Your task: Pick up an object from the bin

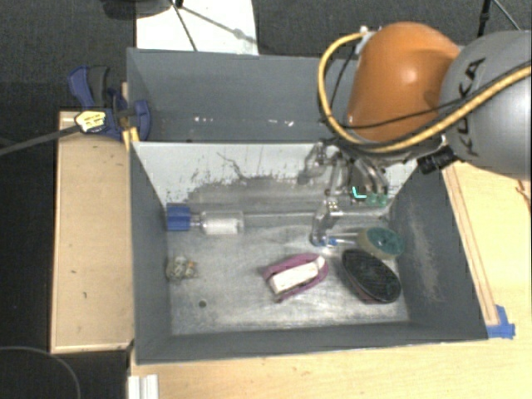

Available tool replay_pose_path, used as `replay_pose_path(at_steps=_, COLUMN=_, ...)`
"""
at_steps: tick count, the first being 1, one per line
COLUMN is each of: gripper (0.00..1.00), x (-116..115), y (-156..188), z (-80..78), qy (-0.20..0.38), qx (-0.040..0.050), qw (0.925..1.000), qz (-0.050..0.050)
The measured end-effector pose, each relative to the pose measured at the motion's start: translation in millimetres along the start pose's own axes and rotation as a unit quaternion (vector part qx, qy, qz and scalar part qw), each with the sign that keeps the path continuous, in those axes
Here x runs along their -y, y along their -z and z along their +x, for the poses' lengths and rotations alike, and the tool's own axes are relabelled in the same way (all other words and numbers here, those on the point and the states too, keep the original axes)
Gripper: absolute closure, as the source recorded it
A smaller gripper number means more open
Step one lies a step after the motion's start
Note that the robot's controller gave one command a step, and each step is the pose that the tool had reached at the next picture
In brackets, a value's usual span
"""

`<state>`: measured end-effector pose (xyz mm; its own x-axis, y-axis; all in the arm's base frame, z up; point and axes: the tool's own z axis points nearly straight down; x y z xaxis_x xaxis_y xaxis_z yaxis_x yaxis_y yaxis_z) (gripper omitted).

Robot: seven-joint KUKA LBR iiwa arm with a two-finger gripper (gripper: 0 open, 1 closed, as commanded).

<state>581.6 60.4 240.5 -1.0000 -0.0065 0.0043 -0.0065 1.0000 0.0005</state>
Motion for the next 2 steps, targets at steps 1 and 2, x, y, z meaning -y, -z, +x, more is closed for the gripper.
replay_pose_path(at_steps=1, gripper=0.0, x=15, y=-104, z=57.1, qy=0.005, qx=-0.0021, qw=1.0, qz=0.0)
replay_pose_path(at_steps=2, gripper=0.0, x=5, y=-165, z=52.2, qy=-0.01, qx=0.0009, qw=1.0, qz=0.0)
